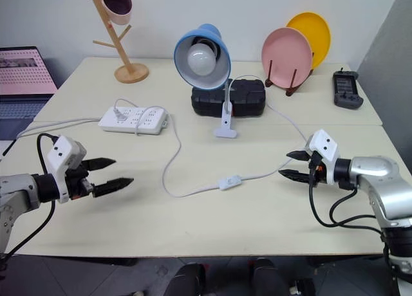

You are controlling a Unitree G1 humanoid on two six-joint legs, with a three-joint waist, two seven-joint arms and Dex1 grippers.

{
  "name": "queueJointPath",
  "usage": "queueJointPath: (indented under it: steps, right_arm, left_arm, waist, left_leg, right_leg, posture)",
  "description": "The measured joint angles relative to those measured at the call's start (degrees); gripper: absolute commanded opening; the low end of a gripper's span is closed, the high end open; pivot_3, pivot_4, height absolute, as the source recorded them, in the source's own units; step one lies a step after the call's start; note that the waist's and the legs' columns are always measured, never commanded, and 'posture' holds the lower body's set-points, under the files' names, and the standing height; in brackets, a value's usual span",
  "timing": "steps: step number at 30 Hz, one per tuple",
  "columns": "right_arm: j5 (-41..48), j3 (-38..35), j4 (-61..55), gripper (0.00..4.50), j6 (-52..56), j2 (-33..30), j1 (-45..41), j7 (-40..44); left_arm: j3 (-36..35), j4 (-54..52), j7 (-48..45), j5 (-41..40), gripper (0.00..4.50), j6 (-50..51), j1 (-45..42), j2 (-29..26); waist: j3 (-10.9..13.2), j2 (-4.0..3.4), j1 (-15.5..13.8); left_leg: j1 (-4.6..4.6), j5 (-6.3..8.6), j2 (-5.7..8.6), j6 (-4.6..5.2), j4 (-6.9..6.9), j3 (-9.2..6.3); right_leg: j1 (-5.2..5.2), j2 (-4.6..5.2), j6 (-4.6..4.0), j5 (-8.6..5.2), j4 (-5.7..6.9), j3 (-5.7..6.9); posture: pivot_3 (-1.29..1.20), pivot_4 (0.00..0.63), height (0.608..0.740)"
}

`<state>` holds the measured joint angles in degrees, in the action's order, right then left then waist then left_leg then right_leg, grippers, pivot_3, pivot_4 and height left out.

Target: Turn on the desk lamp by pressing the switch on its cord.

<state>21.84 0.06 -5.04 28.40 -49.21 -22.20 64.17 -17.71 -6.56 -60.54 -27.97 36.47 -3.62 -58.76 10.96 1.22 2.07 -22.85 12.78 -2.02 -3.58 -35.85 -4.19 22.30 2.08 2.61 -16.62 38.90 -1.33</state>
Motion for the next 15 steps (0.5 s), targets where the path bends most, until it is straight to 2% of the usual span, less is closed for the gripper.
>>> queueJointPath:
  steps: [15]
  right_arm:
    - [-0.3,0.0,1.2,2.97,-1.2,2.9,1.5,-3.8]
  left_arm:
    - [-0.6,-0.6,0.9,-1.4,4.50,1.3,-2.3,0.0]
  waist:
    - [0.0,-0.04,-0.2]
  left_leg:
    - [-0.06,0.00,0.00,-0.01,-0.01,0.00]
  right_leg:
    - [0.01,0.00,-0.05,0.01,-0.01,0.01]
  posture:
    - [0.00,0.150,0.740]
